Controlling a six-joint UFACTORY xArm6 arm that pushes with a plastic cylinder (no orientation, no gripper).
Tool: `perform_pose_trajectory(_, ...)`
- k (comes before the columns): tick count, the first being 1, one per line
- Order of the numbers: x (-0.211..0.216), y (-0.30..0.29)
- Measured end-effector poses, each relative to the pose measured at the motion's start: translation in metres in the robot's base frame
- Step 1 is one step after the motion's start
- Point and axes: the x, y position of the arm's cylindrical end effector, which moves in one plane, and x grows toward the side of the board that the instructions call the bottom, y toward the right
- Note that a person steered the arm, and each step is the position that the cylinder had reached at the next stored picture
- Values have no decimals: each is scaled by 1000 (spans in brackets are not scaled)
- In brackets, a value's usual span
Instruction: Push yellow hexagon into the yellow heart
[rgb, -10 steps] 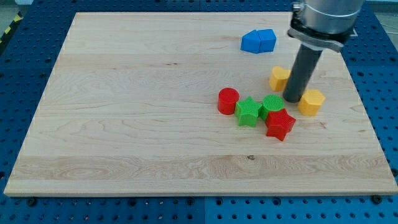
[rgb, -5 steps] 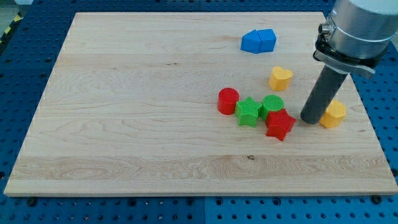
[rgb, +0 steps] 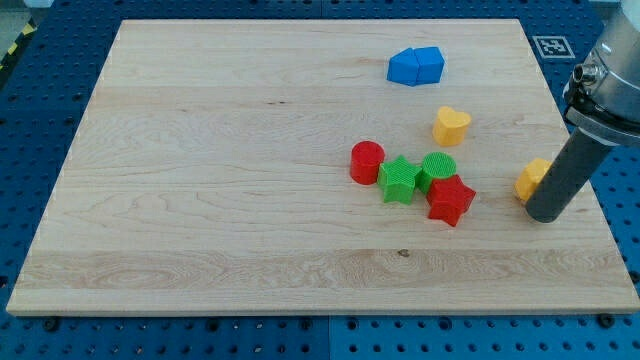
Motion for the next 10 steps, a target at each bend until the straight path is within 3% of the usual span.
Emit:
perform_pose_trajectory(4, -16, 18)
perform_pose_trajectory(10, -80, 25)
